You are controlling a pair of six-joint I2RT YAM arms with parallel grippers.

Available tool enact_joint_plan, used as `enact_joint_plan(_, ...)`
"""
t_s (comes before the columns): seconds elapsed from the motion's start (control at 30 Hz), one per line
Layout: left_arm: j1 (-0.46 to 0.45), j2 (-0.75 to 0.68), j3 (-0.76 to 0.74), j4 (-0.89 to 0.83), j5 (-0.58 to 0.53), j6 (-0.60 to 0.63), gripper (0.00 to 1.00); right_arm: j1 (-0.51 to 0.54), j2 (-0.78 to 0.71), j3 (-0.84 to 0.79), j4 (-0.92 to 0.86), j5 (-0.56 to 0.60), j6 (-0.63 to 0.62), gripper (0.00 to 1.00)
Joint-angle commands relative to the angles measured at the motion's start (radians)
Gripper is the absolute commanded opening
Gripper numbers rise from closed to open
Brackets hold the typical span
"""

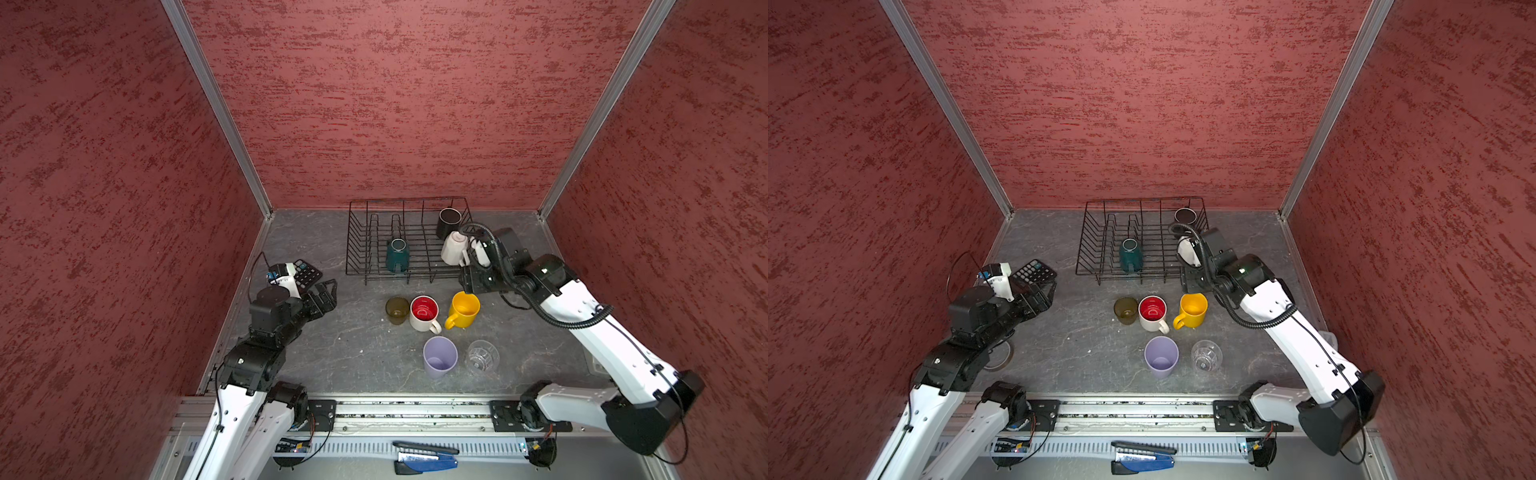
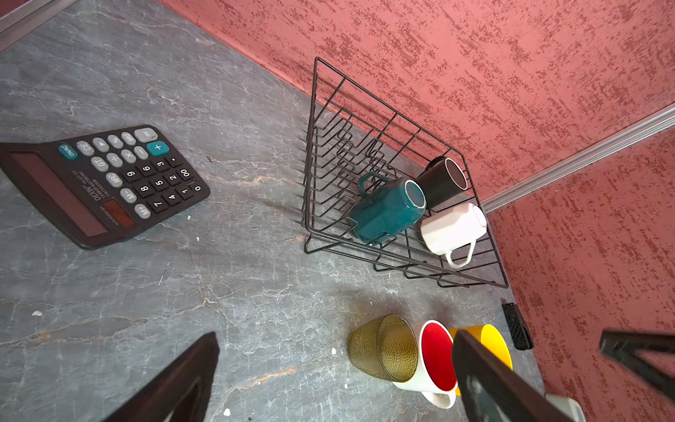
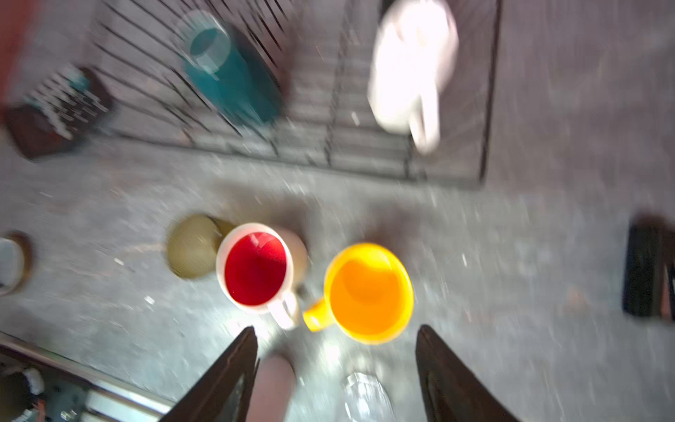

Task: Load the cups into the dish rack
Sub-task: 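Open the right gripper and move it to the yellow mug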

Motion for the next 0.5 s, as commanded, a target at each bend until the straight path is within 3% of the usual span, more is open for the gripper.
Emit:
enact_joint_plan(0.0,0.006,0.009,-0.011,0.054,0.012,0.026,1.0,-0.024,-0.045,-0.099,-0.01,0.013,0.083,0.66)
enact_joint_plan(0.27,0.006,-0.004,-0.014,0.044,0.021,0.026,1.0,-0.105,-0.025,-0.231,0.137,-0.078,0.053,0.56)
enact_joint_plan(0.47,0.007,-0.056,-0.028,0.011,0.006,0.017,1.0,-0.164,0.056,-0.315,0.273,-0.074,0.025,0.47)
